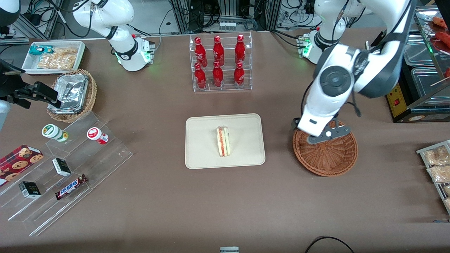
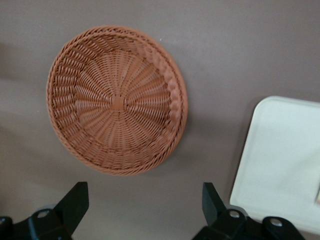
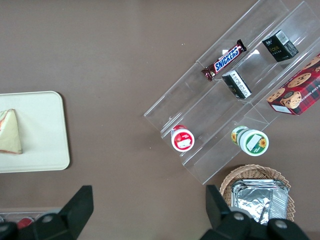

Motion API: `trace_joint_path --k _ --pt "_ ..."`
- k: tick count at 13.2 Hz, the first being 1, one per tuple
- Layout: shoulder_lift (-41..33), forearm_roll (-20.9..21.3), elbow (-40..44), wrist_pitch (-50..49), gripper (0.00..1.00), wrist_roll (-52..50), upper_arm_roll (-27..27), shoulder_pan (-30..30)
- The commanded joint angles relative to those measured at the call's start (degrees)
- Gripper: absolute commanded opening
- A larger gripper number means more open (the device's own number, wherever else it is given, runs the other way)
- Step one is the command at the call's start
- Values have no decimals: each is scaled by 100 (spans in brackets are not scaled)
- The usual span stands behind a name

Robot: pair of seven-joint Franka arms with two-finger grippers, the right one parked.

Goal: Place sandwich from basket to tray

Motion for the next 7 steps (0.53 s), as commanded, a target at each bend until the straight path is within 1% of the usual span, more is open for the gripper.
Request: trace_joint_path --k 1,3,5,7 --pt "-662 -416 -476 -180 100 780 383 -1" --pt "-881 -662 -458 -575 100 1377 787 -141" --pt "-1101 -821 -432 -883 100 1852 1349 -440" --pt "-1225 -883 -327 -1226 100 2397 1606 -476"
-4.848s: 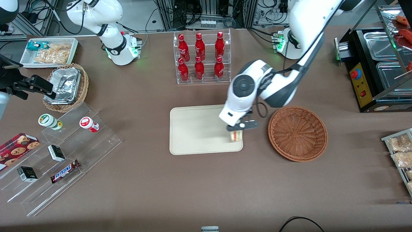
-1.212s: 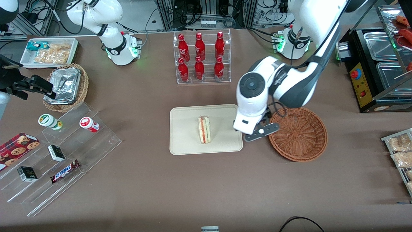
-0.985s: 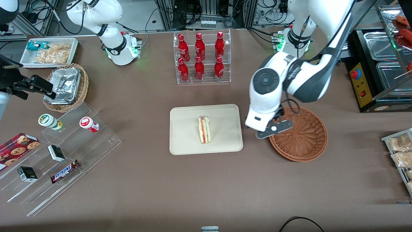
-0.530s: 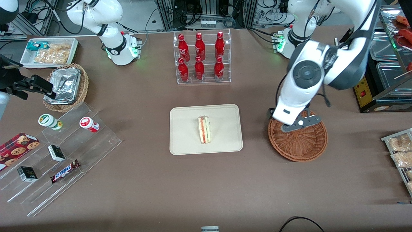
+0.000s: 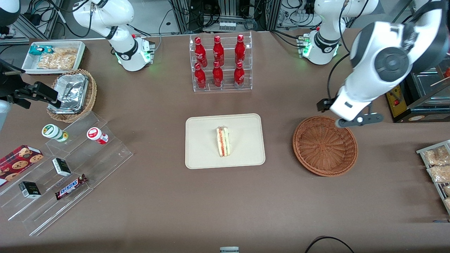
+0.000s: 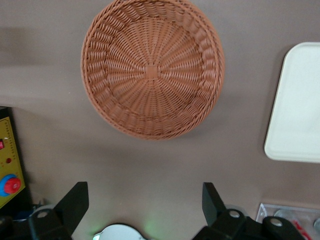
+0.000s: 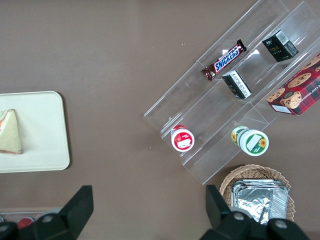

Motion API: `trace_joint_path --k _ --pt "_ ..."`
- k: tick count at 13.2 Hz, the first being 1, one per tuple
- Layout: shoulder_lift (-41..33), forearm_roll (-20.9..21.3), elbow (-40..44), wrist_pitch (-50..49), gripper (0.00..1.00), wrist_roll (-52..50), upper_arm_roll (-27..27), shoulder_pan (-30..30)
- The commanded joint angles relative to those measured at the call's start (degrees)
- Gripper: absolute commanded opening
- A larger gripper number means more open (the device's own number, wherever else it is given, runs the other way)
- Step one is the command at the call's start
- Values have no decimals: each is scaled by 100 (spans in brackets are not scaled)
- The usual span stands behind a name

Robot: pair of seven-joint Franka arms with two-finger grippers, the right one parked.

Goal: Place sandwich from basket to tray

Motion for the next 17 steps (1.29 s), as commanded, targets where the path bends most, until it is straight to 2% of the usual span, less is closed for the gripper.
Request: trace_joint_path --k 1,8,11,15,17 --pt "-285 -138 86 -422 100 647 386 -151" --pt "-426 -112 622 -819 100 2019 1204 -151" --pt "-356 -59 956 -784 100 2012 1214 -151" --pt "-356 -357 975 -626 100 1959 1346 -160" --pt "-329 -367 983 -564 100 1950 1346 -160"
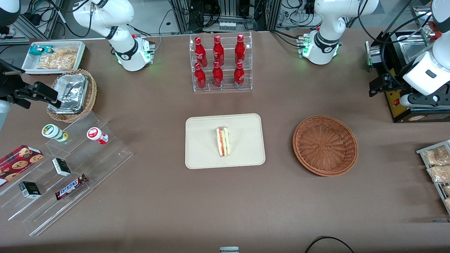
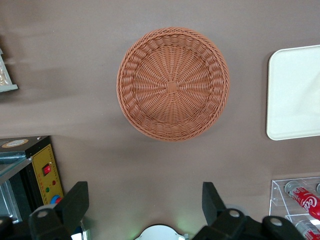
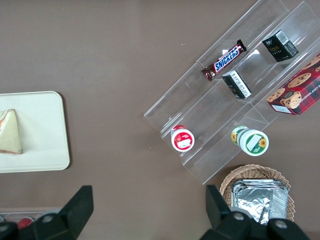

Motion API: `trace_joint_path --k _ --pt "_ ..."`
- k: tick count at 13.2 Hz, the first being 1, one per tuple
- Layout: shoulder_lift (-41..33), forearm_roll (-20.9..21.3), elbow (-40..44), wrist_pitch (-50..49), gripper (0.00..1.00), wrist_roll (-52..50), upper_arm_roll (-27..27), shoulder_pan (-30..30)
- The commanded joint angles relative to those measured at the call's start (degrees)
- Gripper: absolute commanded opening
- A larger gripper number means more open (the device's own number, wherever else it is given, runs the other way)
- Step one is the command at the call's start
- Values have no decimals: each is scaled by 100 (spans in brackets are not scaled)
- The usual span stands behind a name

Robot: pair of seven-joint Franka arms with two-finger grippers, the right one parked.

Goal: Place sandwich from basket to tray

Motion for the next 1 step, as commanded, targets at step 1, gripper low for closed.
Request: trace_joint_path --k 1 --pt "35 -104 77 60 100 -13 67 -69"
